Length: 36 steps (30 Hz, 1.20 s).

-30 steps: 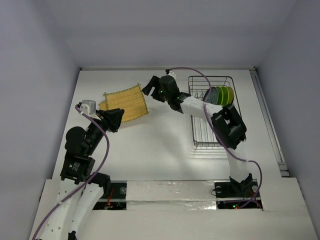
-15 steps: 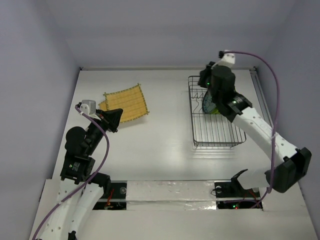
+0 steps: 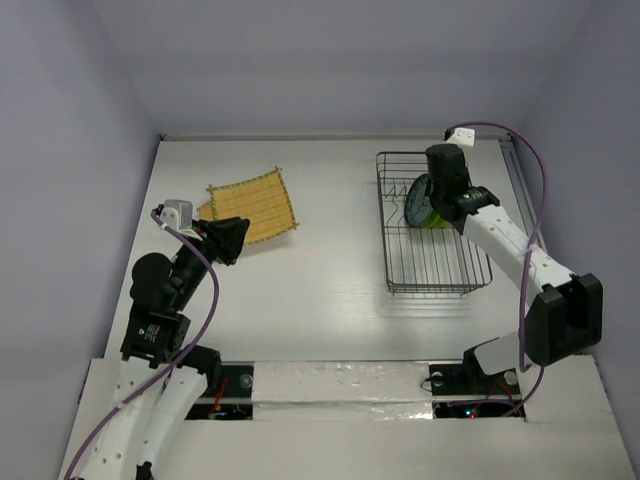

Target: Unload the plates from the dish rack

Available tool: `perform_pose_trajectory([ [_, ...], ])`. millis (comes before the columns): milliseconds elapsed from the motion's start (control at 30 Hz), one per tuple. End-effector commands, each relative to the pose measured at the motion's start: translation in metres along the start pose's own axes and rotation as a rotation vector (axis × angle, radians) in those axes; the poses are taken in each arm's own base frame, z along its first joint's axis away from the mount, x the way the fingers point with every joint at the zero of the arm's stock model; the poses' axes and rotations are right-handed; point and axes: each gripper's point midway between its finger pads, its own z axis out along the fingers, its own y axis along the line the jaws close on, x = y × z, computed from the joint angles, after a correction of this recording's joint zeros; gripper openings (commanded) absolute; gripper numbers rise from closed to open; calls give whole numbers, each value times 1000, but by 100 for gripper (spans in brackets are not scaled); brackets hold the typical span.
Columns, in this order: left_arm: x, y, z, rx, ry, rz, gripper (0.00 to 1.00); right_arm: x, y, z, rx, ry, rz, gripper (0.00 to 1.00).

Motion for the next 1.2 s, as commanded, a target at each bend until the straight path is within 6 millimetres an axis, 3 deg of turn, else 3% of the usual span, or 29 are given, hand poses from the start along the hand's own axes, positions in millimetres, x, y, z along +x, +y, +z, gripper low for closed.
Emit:
perform_pose_trajectory([
  [0, -24, -12, 0, 38, -65, 17, 23, -9, 0, 10, 10, -10, -14, 32],
  [100, -24, -11, 0, 35, -65, 17, 23, 2, -5, 26, 45, 19, -21, 31],
  [300, -23, -11, 0, 36, -63, 17, 24, 22, 8, 47, 17, 70, -39, 31],
  [467, -24, -11, 0, 37, -65, 17, 24, 20, 12, 58, 20, 71, -40, 28],
  [633, -24, -12, 0, 40, -64, 17, 24, 24, 12, 67, 45, 90, -61, 19],
  [733, -24, -12, -1, 41, -67, 18, 24, 24, 10, 66, 55, 92, -70, 7],
  [900, -23, -13, 0, 46, -63, 16, 24, -10, -1, 47, 76, 23, -47, 0],
  [1067, -25, -12, 0, 42, -68, 18, 24, -56, -13, 19, 82, -62, -18, 0],
  [1167, -23, -12, 0, 43, -64, 16, 24, -73, -23, 2, 94, -89, -17, 0],
])
